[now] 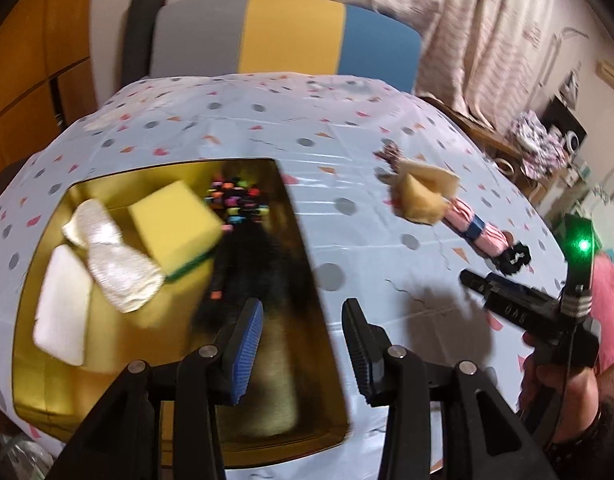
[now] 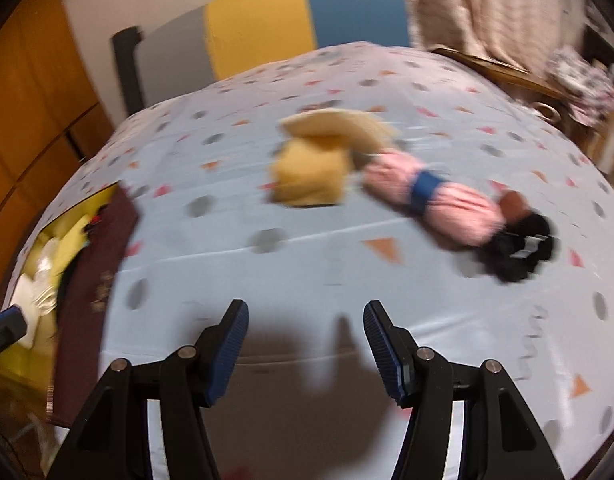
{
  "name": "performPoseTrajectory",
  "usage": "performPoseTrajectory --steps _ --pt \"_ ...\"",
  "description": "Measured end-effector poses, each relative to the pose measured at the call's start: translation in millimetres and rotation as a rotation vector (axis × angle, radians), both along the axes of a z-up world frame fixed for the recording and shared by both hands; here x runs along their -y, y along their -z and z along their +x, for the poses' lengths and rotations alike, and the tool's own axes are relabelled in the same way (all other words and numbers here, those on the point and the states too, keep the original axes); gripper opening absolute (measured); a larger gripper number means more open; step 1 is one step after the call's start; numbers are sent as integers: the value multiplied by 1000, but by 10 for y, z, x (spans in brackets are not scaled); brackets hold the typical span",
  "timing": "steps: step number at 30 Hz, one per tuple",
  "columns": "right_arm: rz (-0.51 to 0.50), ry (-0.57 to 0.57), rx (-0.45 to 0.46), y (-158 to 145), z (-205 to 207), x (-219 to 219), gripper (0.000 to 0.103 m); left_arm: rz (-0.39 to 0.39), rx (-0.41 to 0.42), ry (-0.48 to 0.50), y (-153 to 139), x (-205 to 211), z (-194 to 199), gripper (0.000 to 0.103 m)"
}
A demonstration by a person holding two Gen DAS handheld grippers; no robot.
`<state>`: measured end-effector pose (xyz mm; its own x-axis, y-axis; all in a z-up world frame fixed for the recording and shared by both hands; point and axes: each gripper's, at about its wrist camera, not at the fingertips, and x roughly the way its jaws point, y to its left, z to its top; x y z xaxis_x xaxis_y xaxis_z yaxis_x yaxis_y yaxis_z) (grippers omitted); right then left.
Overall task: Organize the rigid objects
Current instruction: 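Move the right tool to the black scrunchie and grasp it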
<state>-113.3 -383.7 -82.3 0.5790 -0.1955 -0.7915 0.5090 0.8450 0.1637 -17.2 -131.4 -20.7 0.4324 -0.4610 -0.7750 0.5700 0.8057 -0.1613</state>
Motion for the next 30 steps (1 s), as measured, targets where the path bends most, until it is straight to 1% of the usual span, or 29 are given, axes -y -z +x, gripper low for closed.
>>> performPoseTrajectory --steps 4,7,10,12,13,15,16,17,19,20,21,24,27,30 --pt "-18 132 37 -116 -264 479 61 8 -19 45 11 237 -81 41" --pt "-61 226 53 -215 -418 828 61 17 -25 68 23 382 -146 41" --pt "-77 281 49 -191 -467 1140 61 29 -28 89 31 509 -207 41" --pt "-69 296 33 -101 -466 1317 60 34 -37 100 41 587 -239 41" --pt "-55 297 23 -49 -456 1383 59 34 -42 103 46 620 -249 41" --pt "-4 293 24 64 -429 1480 47 38 -47 112 53 688 -279 41" --pt "18 293 32 104 -425 1505 45 43 -45 115 57 717 -292 41" --pt "37 292 41 149 -446 1505 41 47 -43 119 61 757 -303 41" --pt "70 275 58 230 -465 1496 30 54 -44 128 68 829 -323 41" --pt "73 267 59 262 -457 1461 19 59 -46 131 74 871 -327 41" --pt "66 259 58 283 -466 1436 12 62 -48 135 84 916 -326 41" --pt "57 253 83 305 -577 1371 9 66 -62 140 96 1080 -312 41" --pt "70 276 117 306 -735 1385 9 63 -82 142 124 1296 -291 41" --pt "44 301 136 312 -863 1399 9 32 -135 138 183 1561 -238 45"
